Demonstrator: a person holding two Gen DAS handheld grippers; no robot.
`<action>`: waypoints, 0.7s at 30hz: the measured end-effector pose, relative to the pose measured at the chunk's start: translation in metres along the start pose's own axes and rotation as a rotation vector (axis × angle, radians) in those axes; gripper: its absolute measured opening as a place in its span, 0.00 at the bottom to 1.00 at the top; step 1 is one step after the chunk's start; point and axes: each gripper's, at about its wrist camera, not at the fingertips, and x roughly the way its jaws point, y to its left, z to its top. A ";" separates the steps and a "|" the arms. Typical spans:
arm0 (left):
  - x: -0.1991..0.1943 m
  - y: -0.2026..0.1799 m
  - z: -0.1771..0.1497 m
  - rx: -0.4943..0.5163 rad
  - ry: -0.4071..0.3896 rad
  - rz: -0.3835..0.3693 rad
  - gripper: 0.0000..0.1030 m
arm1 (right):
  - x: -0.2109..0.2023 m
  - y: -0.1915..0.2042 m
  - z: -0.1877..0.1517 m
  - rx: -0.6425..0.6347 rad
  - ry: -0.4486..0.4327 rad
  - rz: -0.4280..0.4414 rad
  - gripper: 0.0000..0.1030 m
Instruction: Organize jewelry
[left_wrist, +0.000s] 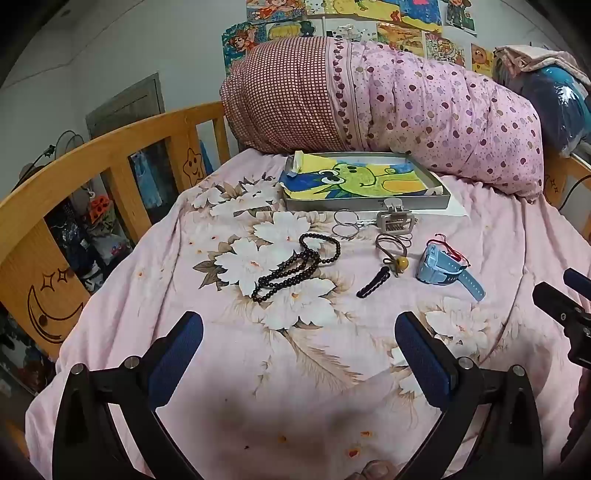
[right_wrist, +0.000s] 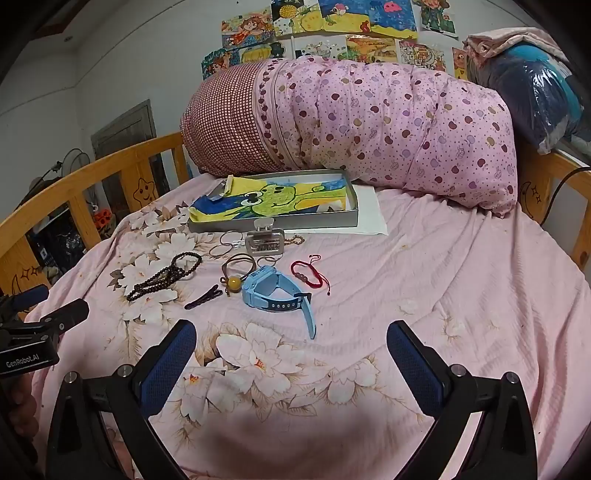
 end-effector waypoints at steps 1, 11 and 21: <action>0.000 0.000 0.000 -0.001 -0.001 0.000 0.99 | 0.000 0.000 0.000 0.001 -0.001 0.000 1.00; -0.001 -0.001 0.000 -0.001 0.003 -0.007 0.99 | 0.000 0.000 0.000 0.001 -0.001 0.001 1.00; 0.001 -0.004 -0.003 -0.001 0.004 -0.011 0.99 | 0.000 -0.001 0.000 0.003 -0.001 0.002 1.00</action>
